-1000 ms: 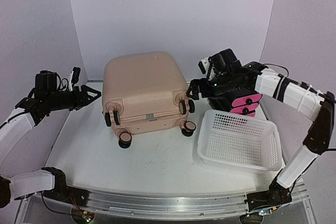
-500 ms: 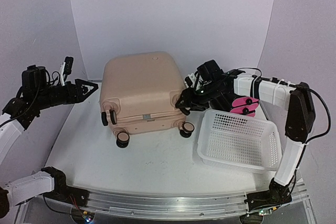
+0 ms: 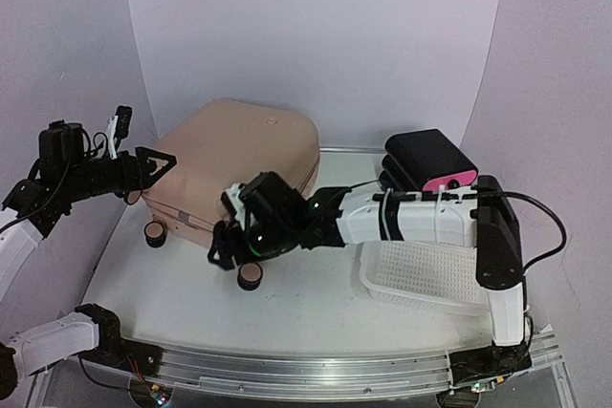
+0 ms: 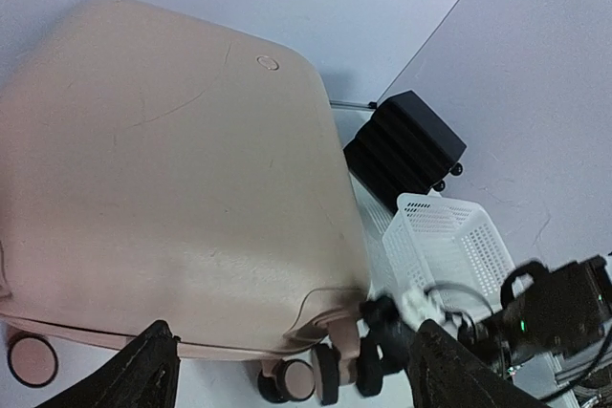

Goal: Open, take out, and arrange the luggage

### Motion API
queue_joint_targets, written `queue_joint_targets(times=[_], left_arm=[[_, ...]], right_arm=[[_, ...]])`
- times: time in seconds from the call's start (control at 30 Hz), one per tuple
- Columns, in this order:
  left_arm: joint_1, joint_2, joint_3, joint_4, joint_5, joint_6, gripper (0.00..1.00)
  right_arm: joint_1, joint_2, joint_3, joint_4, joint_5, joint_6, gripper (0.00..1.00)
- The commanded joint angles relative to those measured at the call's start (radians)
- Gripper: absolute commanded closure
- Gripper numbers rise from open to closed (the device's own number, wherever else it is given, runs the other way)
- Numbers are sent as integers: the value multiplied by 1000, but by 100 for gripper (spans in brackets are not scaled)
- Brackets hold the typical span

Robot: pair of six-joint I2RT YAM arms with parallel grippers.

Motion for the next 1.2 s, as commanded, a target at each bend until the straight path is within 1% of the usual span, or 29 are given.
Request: queue_joint_targets(times=[0.0,0.03,0.07,0.17,0.23,0.27,0.33,0.37,0.4,0.43,0.53,0.67,0.77,0.83,0.9,0.97,1.0,1.1,1.17], left_arm=[[-1,5,29,-6,-27,26,17],[-1,8,29,-13,-33,30,17],[-1,12,31,-20,-38,34,17],[-1,22,34,-35,-52,37,17],[-1,34,36,-36,-47,34,17],[-1,40,35,-35,-42,26,16],[0,53,33,-30,-29,-3,8],[0,58,31,-20,-20,-31,3],[0,64,26,-8,-7,-67,1],[-1,71,17,12,7,-108,1],[0,90,-7,44,13,-257,1],[-1,75,-43,47,-32,-403,0],[-1,38,-84,47,-54,-487,0],[-13,24,-112,45,-65,-510,5],[-52,29,-122,8,-93,-506,10],[-98,46,-132,-30,-114,-504,13],[-126,51,-141,-44,-135,-506,14],[-235,42,-167,-78,-236,-512,17],[-299,35,-179,-116,-316,-517,20]], right_arm=[[49,-22,65,-13,-51,-114,8],[51,-52,44,-29,-44,-153,3],[49,-87,16,-43,-26,-193,2],[29,-207,-75,-92,56,-304,2],[-13,-276,-130,-125,103,-325,2],[-40,-293,-149,-132,118,-330,2],[-99,-323,-181,-135,126,-341,2],[-128,-327,-189,-136,126,-349,2],[-160,-326,-193,-136,126,-356,2],[-194,-322,-197,-137,126,-363,2],[-304,-293,-188,-119,63,-381,2],[-416,-192,-76,-114,40,-382,2],[-495,-103,30,-107,10,-304,2],[-530,-52,99,-103,54,-226,2],[-551,-7,161,-101,155,-183,2],[-554,42,227,-97,264,-198,2],[-556,72,271,-97,295,-224,2],[-562,181,409,-92,330,-274,2],[-574,258,513,-92,277,-254,3]])
